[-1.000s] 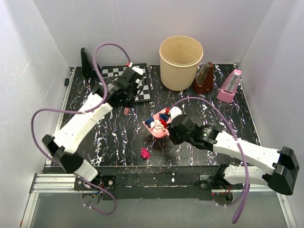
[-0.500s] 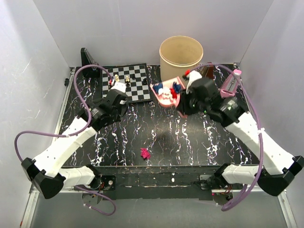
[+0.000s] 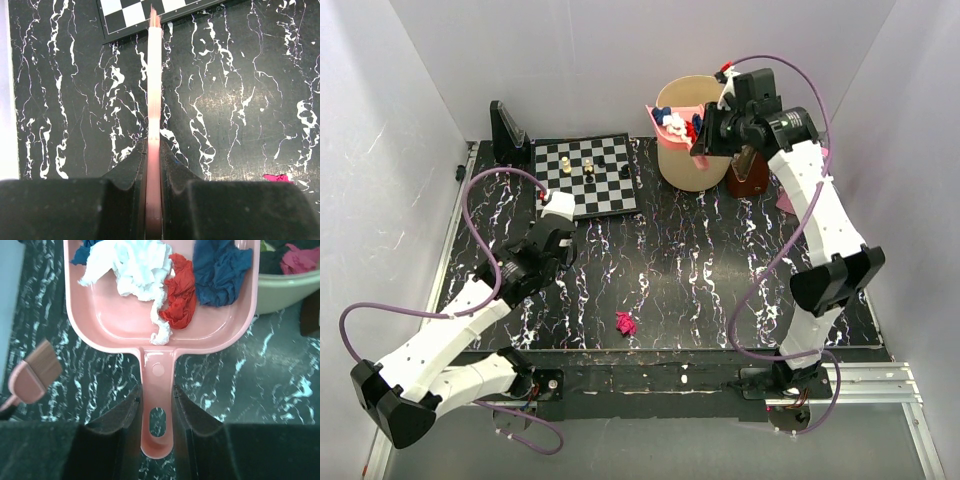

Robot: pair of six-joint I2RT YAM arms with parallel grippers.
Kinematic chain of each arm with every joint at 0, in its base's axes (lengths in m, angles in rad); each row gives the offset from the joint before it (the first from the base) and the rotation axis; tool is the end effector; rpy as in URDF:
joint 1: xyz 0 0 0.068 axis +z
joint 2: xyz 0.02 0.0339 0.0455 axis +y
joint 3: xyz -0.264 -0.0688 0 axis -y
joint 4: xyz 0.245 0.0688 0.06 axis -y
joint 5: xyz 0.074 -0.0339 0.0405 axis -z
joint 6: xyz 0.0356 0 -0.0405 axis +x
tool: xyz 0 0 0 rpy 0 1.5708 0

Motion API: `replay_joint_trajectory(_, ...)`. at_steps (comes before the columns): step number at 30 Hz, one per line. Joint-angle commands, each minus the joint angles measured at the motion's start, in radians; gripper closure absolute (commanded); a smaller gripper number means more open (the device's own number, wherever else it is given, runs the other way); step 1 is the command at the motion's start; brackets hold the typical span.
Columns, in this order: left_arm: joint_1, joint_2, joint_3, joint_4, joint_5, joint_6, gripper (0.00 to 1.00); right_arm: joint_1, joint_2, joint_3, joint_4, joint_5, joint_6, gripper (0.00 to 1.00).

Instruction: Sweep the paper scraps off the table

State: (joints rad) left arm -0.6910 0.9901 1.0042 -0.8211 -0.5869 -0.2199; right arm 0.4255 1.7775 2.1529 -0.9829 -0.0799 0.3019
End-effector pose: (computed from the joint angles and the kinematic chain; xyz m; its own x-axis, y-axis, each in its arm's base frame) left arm 0.1597 -0.1065 0.3228 -0.5945 0.2560 -0.7623 0.1084 0.9648 0.2394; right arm 0.3359 0.1553 0.4550 -0.6365 0.0370 -0.7704 -0.2953 0.9111 0.2876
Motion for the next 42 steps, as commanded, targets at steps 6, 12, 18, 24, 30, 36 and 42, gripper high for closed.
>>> replay_joint_trajectory(6,-0.002,-0.048,-0.016,0.080,0.022,0.008,1.00,-0.195,0.134,0.029,0.352,-0.484,0.229,0.99)
replay_joint_trajectory(12,-0.002,-0.120,-0.044,0.092,0.015,0.013,1.00,-0.261,0.091,-0.212,0.769,-0.658,0.460,0.99)
replay_joint_trajectory(18,-0.002,-0.120,-0.044,0.091,0.029,0.013,1.00,-0.298,0.109,-0.310,1.088,-0.724,0.721,0.99)
replay_joint_trajectory(24,-0.002,-0.125,-0.050,0.083,0.021,0.013,1.00,-0.320,0.181,-0.317,1.354,-0.727,1.000,0.99)
replay_joint_trajectory(30,-0.001,-0.114,-0.049,0.077,0.015,0.011,1.00,-0.340,0.197,-0.479,1.708,-0.673,1.304,0.99)
replay_joint_trajectory(36,-0.002,-0.100,-0.047,0.065,-0.011,0.002,1.00,-0.364,0.191,-0.626,1.891,-0.643,1.482,0.99)
replay_joint_trajectory(42,-0.001,-0.094,-0.045,0.062,-0.014,0.002,1.00,-0.376,0.177,-0.712,2.034,-0.592,1.611,0.99)
